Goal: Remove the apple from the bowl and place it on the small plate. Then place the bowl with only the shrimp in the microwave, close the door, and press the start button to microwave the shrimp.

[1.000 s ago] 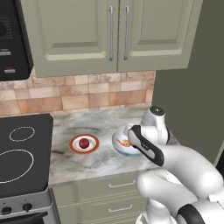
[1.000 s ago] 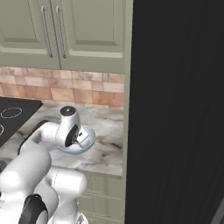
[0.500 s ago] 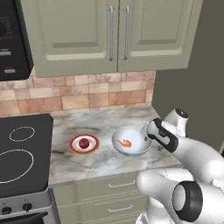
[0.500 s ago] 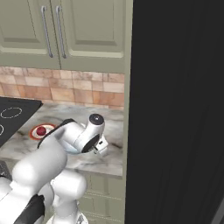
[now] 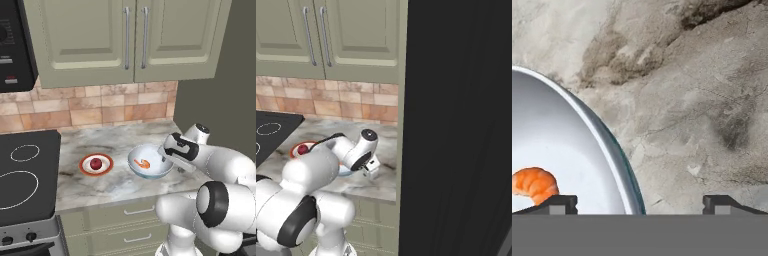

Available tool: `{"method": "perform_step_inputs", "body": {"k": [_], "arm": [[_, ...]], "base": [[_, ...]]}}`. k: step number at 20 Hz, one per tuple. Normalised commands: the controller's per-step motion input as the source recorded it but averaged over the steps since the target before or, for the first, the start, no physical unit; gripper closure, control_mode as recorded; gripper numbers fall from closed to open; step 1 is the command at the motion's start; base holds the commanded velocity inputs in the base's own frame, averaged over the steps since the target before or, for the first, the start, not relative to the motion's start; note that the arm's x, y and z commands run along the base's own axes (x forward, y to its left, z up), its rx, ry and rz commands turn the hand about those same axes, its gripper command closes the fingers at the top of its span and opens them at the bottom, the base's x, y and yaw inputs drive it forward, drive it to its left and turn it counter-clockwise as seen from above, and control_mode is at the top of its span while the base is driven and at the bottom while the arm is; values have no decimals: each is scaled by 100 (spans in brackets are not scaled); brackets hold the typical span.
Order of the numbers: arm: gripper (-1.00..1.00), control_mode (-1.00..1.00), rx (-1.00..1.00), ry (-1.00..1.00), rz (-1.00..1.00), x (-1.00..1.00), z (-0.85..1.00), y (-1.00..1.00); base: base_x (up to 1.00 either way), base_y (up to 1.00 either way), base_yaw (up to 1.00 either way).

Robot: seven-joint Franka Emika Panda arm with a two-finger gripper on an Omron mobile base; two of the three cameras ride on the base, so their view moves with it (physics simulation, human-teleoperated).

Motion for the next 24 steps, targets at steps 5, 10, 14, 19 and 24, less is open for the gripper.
{"method": "perform_step_inputs", "body": {"k": [5, 10, 14, 19, 24], "arm": [[100, -100, 0, 1, 0, 0, -20, 27], [100, -100, 0, 2, 0, 0, -15, 7], [100, -100, 0, -10, 0, -31, 19, -1], [100, -100, 0, -5, -2, -50, 90, 0], [100, -100, 0, 0, -17, -44, 93, 4]], "base": [[0, 0, 0], [0, 0, 0], [0, 0, 0], [0, 0, 0], [0, 0, 0]]}}
